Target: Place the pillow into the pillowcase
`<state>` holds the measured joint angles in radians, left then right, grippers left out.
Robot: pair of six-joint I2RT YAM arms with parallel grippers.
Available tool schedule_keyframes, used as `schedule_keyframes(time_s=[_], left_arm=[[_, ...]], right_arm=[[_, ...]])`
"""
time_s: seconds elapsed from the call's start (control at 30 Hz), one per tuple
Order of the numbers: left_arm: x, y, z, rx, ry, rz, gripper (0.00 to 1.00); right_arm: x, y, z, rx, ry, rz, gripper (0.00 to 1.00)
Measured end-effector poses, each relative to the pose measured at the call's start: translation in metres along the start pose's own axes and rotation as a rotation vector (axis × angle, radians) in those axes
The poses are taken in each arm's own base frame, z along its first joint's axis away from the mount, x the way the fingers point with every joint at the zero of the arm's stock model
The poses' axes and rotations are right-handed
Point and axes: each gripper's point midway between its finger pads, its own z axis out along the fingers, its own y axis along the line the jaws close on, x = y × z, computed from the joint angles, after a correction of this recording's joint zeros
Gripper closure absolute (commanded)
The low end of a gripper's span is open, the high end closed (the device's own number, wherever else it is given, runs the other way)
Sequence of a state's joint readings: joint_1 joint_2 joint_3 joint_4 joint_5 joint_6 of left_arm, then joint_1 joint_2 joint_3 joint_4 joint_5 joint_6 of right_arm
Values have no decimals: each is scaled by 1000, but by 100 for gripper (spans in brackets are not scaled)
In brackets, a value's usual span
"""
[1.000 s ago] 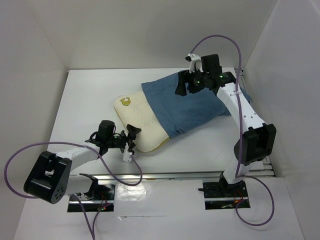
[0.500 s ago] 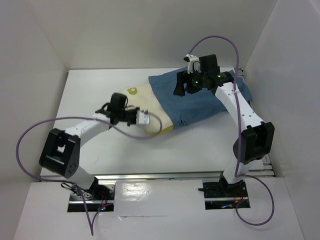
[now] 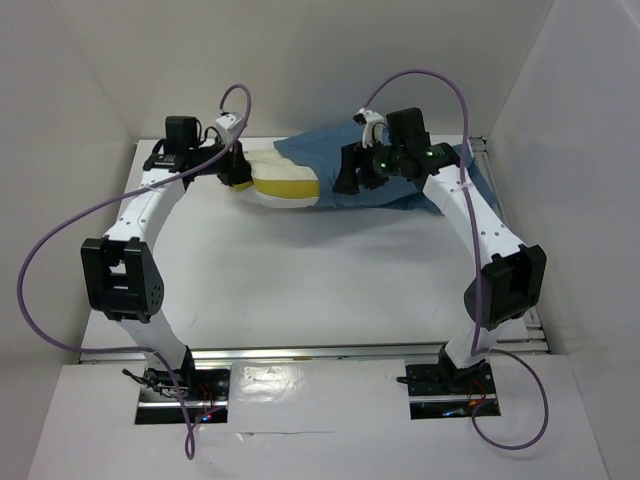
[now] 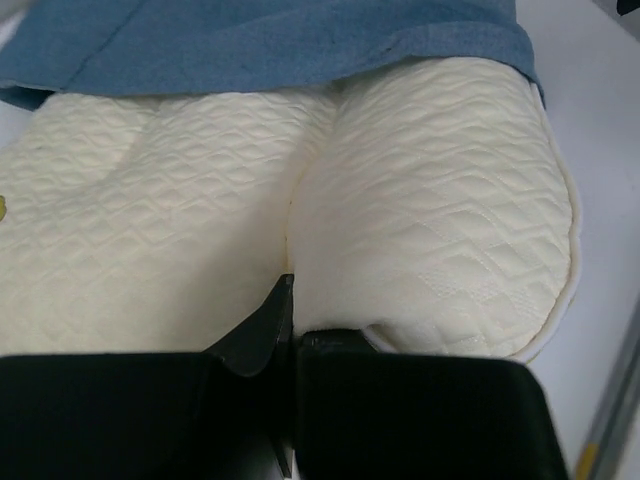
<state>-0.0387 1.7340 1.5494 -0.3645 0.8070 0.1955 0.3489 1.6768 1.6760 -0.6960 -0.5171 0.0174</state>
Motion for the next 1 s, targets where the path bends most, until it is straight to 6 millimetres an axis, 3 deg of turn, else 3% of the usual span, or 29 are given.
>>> schedule_keyframes(time_s=[0.1, 0.23, 0.4, 0.57, 0.83, 0.93, 1.0], left_arm=[[9, -7, 7, 34, 27, -91, 100], [7, -12, 13, 63, 40, -152, 100], [-4, -12, 11, 63, 24, -152, 100], [-7, -13, 10, 64, 18, -147, 100], [-5, -14, 10, 69, 25, -152, 100], [-5, -14, 10, 69, 25, -152, 100], [-5, -14, 10, 70, 25, -152, 100]], right_arm=[[-13, 15, -1, -28, -26, -16, 28], [-36, 32, 4, -73, -66, -43, 31], [-32, 43, 23, -83, -40, -57, 36], [-20, 31, 38, 22, -10, -66, 39], [-6, -3, 43, 216, 14, -69, 45], [-4, -9, 43, 255, 16, -81, 60], [-3, -9, 44, 260, 19, -87, 75]])
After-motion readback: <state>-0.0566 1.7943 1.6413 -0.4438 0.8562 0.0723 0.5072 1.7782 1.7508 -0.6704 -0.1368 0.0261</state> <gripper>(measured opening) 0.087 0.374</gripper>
